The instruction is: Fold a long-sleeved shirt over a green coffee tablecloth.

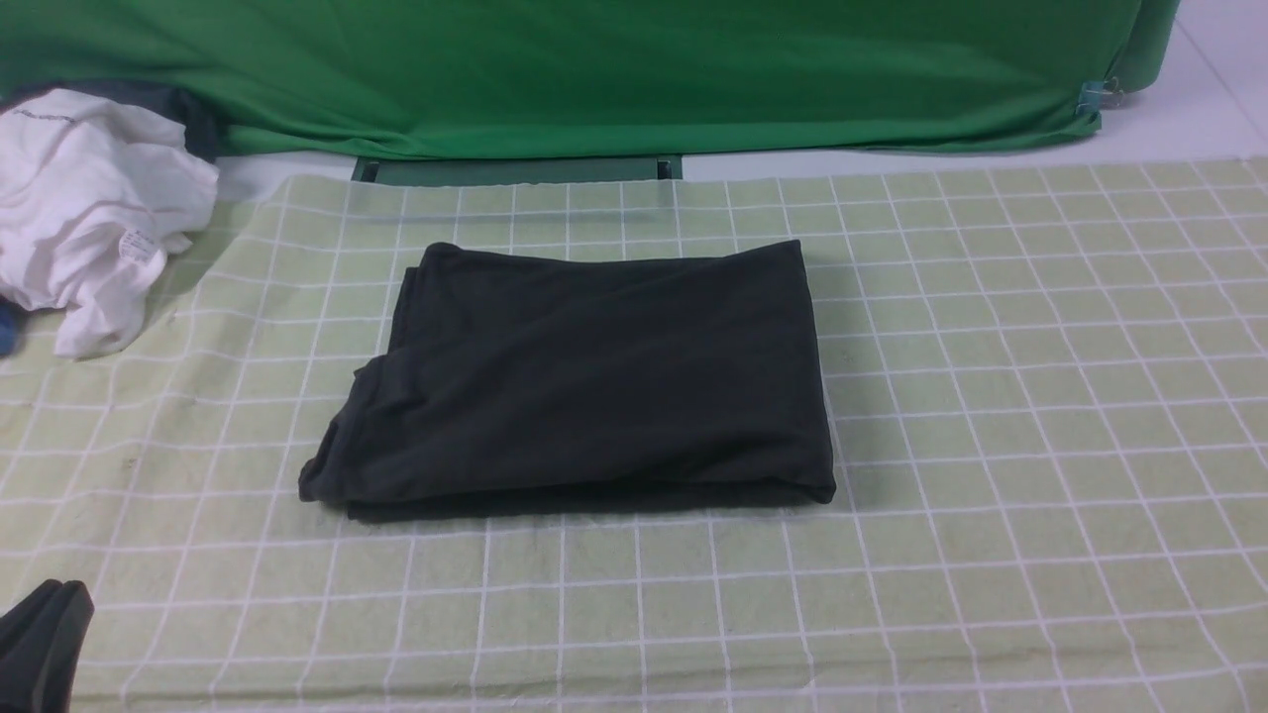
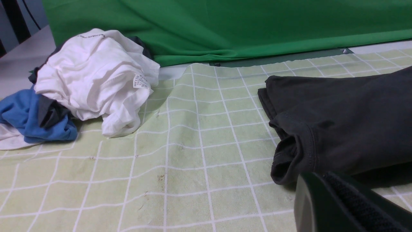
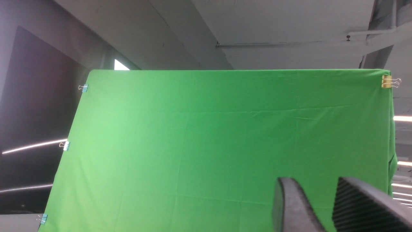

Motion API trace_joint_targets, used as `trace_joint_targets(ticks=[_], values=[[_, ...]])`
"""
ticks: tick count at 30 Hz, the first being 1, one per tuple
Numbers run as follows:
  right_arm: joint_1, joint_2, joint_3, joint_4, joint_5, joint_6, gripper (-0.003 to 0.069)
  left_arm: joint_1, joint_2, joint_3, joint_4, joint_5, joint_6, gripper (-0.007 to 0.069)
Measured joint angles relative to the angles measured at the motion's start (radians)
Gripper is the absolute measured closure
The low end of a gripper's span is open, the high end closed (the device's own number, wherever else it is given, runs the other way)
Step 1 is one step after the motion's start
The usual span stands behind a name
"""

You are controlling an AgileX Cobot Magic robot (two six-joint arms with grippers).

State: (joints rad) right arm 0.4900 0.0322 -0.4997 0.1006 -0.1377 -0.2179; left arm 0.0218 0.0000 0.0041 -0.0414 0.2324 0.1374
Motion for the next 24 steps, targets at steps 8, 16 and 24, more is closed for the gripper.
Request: trace_joint_targets(ticks=[8,16,24], values=[[0.0,0.0,0.0,0.0,0.0,0.0,0.0431,0.0,0.0,0.0,0.0,0.0,0.0,0.061],[0.0,0.0,0.0,0.0,0.007,0.0,0.0422,0.0,0.0,0.0,0.0,0.0,0.0,0.061],[0.0,0.05,0.001,-0.101,0.143,0.143,0.0421,0.0,0.0,0.0,0.0,0.001,0.0,0.061]])
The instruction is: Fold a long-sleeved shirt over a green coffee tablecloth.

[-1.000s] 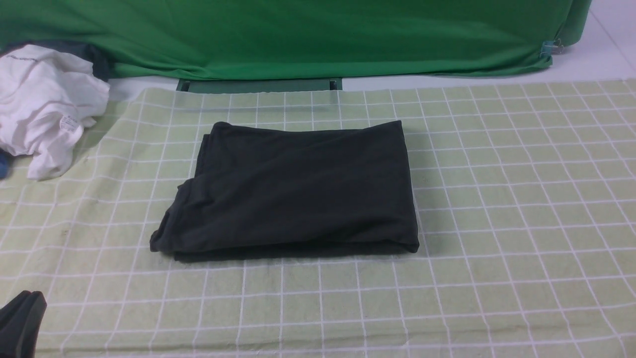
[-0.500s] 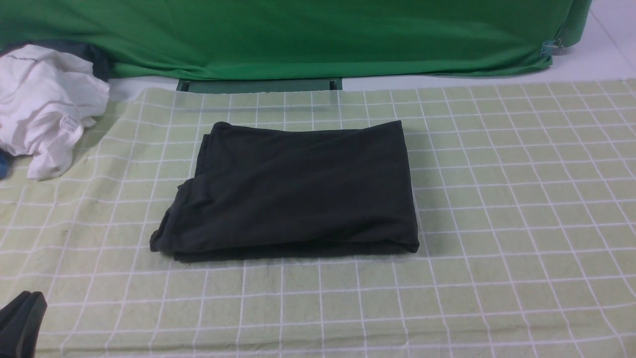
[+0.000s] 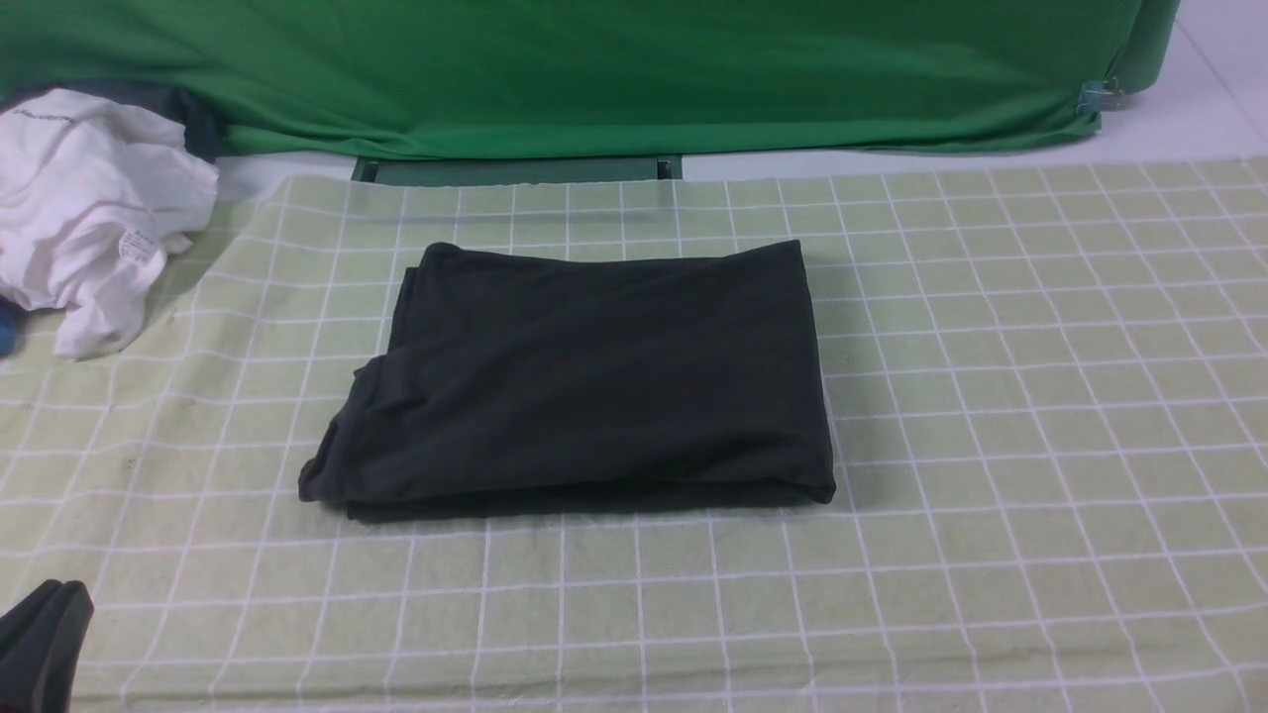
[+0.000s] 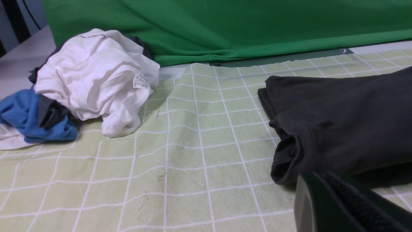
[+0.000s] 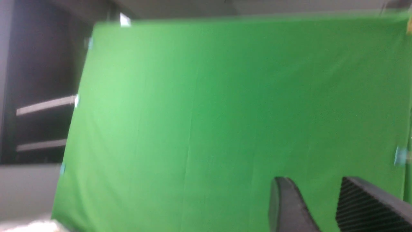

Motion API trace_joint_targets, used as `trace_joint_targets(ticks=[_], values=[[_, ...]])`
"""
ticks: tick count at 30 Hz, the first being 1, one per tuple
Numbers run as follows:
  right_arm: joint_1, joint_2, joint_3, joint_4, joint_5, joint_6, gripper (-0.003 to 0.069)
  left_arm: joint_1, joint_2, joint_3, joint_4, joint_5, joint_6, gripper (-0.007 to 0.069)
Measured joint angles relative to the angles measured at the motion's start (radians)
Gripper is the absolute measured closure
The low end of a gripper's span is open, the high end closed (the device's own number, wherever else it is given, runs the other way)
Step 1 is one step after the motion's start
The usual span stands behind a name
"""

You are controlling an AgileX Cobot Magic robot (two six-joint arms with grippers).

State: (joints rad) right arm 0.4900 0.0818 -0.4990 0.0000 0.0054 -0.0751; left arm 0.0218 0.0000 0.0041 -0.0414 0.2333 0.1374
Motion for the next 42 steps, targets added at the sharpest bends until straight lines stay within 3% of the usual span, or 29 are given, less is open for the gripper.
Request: trace_joint_targets(ticks=[11,22,27,42], values=[[-0.012,0.079,0.031,-0.02,0.105,0.013,0.042,0.0,0.0,0.0,0.0,0.0,0.0,0.061],[-0.389,0.078,0.356,-0.021,0.113,-0.009,0.0418,0.0,0.0,0.0,0.0,0.001,0.0,0.061],[-0.496,0.068,0.499,-0.021,0.151,-0.01,0.0418,0.0,0.0,0.0,0.012,0.001,0.0,0.061],[-0.502,-0.082,0.509,-0.021,0.246,-0.035,0.0418,0.0,-0.001,0.0,0.015,0.007,0.002,0.061]])
